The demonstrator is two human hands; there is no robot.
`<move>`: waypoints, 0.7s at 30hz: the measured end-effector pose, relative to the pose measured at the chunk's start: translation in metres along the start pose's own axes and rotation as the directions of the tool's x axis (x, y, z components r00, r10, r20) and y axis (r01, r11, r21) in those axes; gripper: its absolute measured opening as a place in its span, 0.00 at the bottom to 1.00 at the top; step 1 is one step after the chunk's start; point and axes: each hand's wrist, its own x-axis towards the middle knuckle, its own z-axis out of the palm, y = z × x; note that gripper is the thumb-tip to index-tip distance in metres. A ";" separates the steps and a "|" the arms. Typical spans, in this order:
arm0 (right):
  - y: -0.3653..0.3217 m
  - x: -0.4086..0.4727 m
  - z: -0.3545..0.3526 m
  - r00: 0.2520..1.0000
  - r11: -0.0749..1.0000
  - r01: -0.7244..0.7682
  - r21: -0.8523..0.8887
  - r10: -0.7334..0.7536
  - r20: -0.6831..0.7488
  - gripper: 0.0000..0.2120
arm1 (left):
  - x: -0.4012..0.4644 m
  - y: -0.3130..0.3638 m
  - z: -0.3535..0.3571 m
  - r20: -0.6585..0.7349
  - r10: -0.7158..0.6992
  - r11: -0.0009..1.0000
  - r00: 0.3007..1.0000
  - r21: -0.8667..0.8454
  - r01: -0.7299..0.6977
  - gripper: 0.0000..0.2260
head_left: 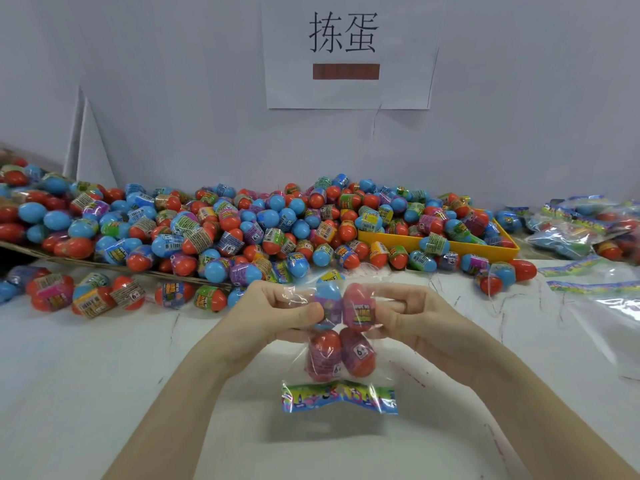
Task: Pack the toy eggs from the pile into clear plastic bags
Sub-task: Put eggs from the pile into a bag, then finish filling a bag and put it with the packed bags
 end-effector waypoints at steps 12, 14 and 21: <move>-0.020 -0.012 -0.013 0.920 0.827 -0.323 -0.459 0.388 0.052 0.13 | 0.004 -0.008 0.002 -0.120 0.087 0.982 0.989 0.177 -0.065 0.14; -0.031 -0.015 -0.027 0.953 0.928 -0.300 -0.220 0.282 -0.110 0.17 | 0.007 -0.010 0.001 -0.224 0.140 0.978 0.965 0.183 -0.099 0.15; -0.043 -0.025 -0.074 0.523 0.971 0.235 0.048 -0.085 -0.848 0.30 | 0.020 -0.010 0.004 -0.498 0.100 0.995 0.861 0.075 -0.072 0.21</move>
